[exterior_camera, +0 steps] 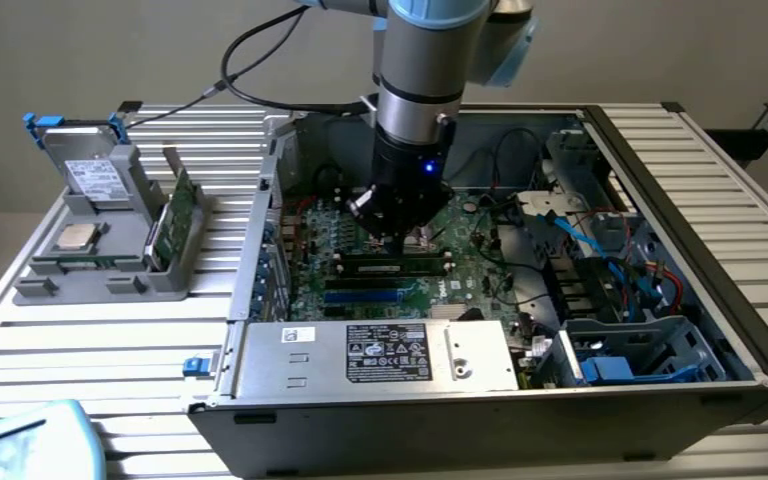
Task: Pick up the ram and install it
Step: 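Press down the ram until it locks into place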
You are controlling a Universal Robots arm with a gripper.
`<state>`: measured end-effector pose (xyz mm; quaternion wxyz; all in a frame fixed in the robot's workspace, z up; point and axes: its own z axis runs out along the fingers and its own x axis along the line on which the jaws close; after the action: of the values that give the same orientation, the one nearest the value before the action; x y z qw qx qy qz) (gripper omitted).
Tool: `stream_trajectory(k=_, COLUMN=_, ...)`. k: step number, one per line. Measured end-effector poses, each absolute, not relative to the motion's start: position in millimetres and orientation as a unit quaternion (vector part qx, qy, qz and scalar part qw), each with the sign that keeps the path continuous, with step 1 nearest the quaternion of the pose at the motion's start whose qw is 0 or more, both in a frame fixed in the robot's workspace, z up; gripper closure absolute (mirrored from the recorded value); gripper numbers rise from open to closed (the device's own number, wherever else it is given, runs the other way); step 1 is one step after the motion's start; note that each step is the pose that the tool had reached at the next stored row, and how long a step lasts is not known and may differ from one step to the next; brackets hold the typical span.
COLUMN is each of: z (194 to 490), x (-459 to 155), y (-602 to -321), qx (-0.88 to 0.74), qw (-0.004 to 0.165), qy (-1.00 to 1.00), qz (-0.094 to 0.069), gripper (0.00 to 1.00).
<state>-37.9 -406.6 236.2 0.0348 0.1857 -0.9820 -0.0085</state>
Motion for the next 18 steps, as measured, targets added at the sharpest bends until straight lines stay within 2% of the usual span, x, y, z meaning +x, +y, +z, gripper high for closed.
stream_trajectory(k=18, z=240.0, x=-37.9, y=-406.7, qx=0.115, qw=0.033, qy=-0.993, qz=0.020, gripper=0.89)
